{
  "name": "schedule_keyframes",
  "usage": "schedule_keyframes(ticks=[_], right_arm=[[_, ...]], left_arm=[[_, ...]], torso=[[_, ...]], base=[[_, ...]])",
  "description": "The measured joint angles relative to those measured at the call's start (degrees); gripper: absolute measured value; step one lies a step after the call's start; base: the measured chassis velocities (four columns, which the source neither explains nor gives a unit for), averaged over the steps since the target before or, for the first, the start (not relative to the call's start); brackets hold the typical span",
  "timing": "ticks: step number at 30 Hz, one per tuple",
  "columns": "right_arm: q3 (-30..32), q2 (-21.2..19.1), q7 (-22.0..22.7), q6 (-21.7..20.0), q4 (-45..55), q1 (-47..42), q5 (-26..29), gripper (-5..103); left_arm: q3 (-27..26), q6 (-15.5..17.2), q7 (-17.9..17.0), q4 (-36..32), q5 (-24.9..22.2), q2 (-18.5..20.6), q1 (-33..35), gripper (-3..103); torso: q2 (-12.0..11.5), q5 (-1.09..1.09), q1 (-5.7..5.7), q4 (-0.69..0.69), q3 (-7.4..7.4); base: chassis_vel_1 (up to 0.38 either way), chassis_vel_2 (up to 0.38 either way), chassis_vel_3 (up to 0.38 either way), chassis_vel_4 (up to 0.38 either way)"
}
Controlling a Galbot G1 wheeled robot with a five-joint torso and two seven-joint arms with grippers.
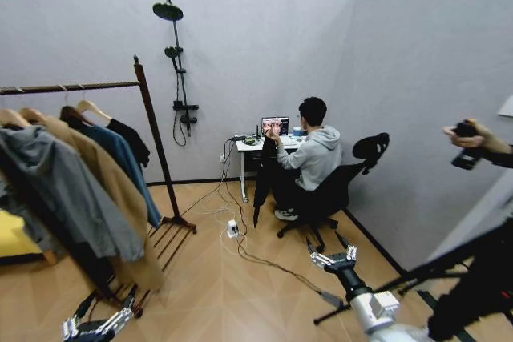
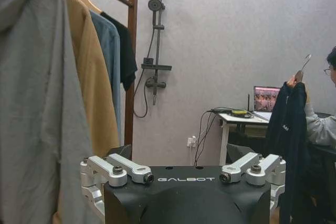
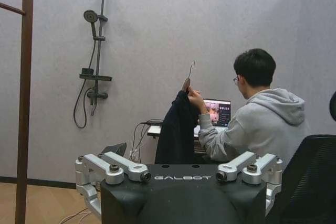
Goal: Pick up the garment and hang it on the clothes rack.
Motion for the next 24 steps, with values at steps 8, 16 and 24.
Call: schedule_keyframes(ticks=[8, 16, 24], right_arm=[[-0.12, -0.11, 0.07, 0.05, -0.67, 0.50, -0.15, 100], [-0.16, -0.20, 0.88, 0.05, -1.23, 0.91, -0.31, 100], [-0.54, -0.62, 2.23, -3.08, -1.05, 2.04, -1.06, 100]], left_arm=[[0.00, 0.00, 0.00, 0.00, 0.00, 0.00, 0.00, 100], [0.00, 0.00, 0.01, -0.01, 0.00, 0.00, 0.00, 100], [0.01, 0.00, 0.00, 0.00, 0.00, 0.01, 0.00, 100]], torso=[[0.01, -0.13, -0.01, -0.01, -0.01], [0.02, 0.05, -0.03, 0.01, -0.01], [0.01, -0.10, -0.02, -0.02, -0.01]], base=[[-0.351, 0.363, 0.353, -0.355], [-0.358, 0.362, 0.337, -0.356], [-0.347, 0.361, 0.350, -0.357]])
